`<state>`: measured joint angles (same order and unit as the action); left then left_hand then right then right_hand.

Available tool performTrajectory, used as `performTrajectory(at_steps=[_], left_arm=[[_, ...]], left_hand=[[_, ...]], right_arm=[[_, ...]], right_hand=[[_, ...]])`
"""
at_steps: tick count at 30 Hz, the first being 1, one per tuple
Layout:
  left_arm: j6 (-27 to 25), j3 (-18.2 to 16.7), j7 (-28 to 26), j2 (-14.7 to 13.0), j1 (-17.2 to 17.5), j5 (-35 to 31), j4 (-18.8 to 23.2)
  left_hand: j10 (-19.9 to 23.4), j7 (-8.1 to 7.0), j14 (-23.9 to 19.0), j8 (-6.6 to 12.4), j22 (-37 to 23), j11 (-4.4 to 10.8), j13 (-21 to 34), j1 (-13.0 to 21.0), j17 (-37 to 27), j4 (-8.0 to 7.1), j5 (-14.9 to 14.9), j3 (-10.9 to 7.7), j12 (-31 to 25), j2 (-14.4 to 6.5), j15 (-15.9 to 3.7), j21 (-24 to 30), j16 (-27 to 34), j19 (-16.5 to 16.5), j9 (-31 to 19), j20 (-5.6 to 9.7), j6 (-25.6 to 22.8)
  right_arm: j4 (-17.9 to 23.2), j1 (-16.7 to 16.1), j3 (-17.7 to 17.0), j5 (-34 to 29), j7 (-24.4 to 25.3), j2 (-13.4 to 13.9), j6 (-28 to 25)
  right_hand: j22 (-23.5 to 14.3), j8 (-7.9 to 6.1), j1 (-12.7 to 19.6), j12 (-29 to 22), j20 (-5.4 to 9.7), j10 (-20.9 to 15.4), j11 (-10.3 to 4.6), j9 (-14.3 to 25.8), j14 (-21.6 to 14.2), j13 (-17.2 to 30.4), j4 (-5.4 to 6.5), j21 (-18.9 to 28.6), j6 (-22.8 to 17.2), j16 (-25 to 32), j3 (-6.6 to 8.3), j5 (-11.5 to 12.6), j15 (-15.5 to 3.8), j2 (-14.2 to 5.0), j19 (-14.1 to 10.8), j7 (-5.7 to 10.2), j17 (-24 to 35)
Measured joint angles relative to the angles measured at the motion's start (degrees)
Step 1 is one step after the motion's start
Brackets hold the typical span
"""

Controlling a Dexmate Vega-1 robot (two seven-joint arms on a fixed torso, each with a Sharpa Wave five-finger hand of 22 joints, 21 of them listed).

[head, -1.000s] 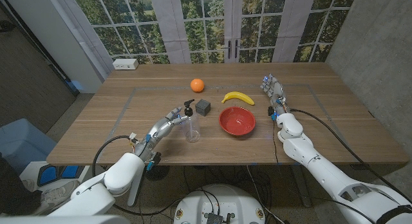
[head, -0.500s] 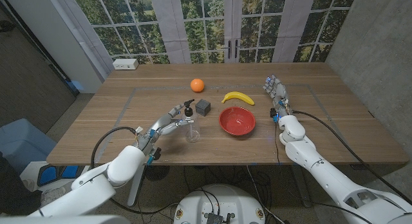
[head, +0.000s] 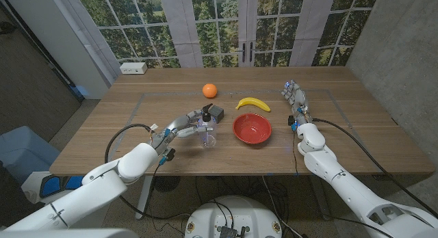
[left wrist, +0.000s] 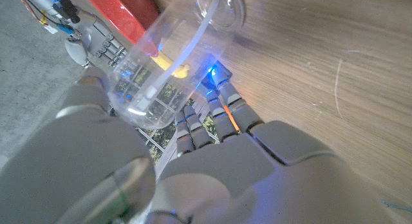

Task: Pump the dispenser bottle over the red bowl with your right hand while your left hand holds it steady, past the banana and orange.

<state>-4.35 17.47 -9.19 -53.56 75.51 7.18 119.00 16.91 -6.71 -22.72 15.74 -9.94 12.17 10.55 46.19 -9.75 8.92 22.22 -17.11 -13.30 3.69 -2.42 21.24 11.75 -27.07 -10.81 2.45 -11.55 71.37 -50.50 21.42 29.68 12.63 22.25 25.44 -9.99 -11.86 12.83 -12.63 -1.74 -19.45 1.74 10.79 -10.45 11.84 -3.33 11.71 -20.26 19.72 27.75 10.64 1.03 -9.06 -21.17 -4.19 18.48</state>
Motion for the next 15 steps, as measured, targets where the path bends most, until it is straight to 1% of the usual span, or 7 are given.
performTrajectory(at_steps=[1,4,7,11,12,14,15], left_arm=[[0.0,0.2,0.4,0.0,-0.4,0.6,-0.3],[0.2,0.6,0.9,0.3,-1.2,1.8,-1.0],[0.3,0.9,0.6,0.7,-1.5,2.4,-1.3],[0.3,1.1,-0.4,1.2,-1.5,2.8,-1.4],[0.3,1.1,-0.9,1.3,-1.5,2.8,-1.4],[0.0,1.2,-1.6,1.5,-1.4,2.8,-1.2],[-0.2,1.2,-2.0,1.6,-1.4,2.8,-1.1]], left_hand=[[1.9,0.38,-1.7,0.24,0.1,-0.06,0.0,1.3,0.0,-0.26,-1.2,-0.31,-0.3,-1.3,-0.08,-0.2,0.0,-0.6,0.0,-0.11,-1.6],[8.6,1.44,-7.1,1.18,0.0,-0.37,0.2,1.5,0.0,-1.22,-5.0,-1.3,-1.4,-1.5,-0.28,-0.4,0.3,-1.9,-0.2,-0.32,-7.7],[14.4,1.62,-11.5,2.18,-0.6,-1.19,0.2,1.1,-0.1,-1.94,-7.9,-2.11,-2.3,-1.8,-0.52,-0.4,0.3,-3.1,-0.4,0.35,-13.6],[18.4,1.84,-16.1,3.15,-0.6,-3.07,0.2,1.1,-0.1,-1.86,-10.1,-2.21,-3.7,-1.8,-0.57,-0.3,0.3,-4.4,-0.5,0.46,-18.7],[18.9,1.5,-16.9,3.35,-0.6,-3.18,0.2,1.1,-0.3,-1.85,-10.5,-2.22,-4.0,-1.8,-0.16,-0.3,0.7,-5.0,-0.5,0.51,-19.1],[19.6,1.59,-18.3,3.57,-0.6,-3.26,0.2,1.1,-0.5,-1.85,-10.9,-2.22,-4.8,-1.8,0.59,0.2,1.5,-6.4,-0.5,0.54,-20.4],[19.9,1.61,-18.9,3.84,-0.6,-3.59,0.3,1.6,-0.5,-1.85,-11.2,-2.22,-5.2,-1.3,1.2,0.7,1.8,-7.1,-0.7,0.6,-20.8]], right_arm=[[0.0,0.0,0.0,-0.1,0.1,0.0,0.0],[0.3,-0.2,-0.1,-0.2,0.4,0.2,-0.2],[0.5,-0.3,-0.1,-0.3,0.6,0.2,-0.4],[0.7,-0.3,-0.1,-0.3,0.7,0.3,-0.6],[0.7,-0.3,-0.1,-0.3,0.7,0.3,-0.6],[0.7,-0.3,-0.1,-0.3,0.7,0.4,-0.7],[0.7,-0.3,-0.1,-0.3,0.7,0.4,-0.7]], right_hand=[[0.0,0.0,0.0,0.0,0.0,0.0,0.0,0.0,0.0,0.0,0.0,0.0,0.0,0.0,0.0,0.0,0.0,0.0,0.0,0.0,0.0],[0.0,0.0,0.0,0.0,0.0,0.0,0.0,0.0,0.0,0.0,0.0,0.0,0.0,0.0,0.0,0.0,0.0,0.0,0.0,0.0,0.0],[0.0,0.0,0.0,0.0,0.0,0.0,0.0,0.0,0.0,0.0,0.0,0.0,0.0,0.0,0.0,0.0,0.0,0.0,0.0,0.0,0.0],[0.0,0.22,0.0,0.0,0.0,0.0,0.0,0.0,0.0,0.0,0.0,0.0,0.0,0.0,0.0,0.0,0.0,0.0,0.0,0.0,0.0],[0.0,0.22,0.0,0.0,0.0,0.0,0.0,0.0,0.0,0.0,-0.03,0.0,0.0,-0.1,-0.03,0.0,0.0,0.0,0.0,0.0,0.0],[0.0,0.22,0.0,0.0,0.0,0.0,0.0,0.0,0.0,0.0,-0.24,0.0,0.0,-0.3,-0.24,0.0,0.0,0.0,0.0,0.0,0.0],[0.0,0.22,0.0,0.0,0.0,0.0,0.0,0.0,0.0,0.0,-0.24,0.0,0.0,-0.3,-0.24,0.0,0.0,0.0,0.0,0.0,0.0]])
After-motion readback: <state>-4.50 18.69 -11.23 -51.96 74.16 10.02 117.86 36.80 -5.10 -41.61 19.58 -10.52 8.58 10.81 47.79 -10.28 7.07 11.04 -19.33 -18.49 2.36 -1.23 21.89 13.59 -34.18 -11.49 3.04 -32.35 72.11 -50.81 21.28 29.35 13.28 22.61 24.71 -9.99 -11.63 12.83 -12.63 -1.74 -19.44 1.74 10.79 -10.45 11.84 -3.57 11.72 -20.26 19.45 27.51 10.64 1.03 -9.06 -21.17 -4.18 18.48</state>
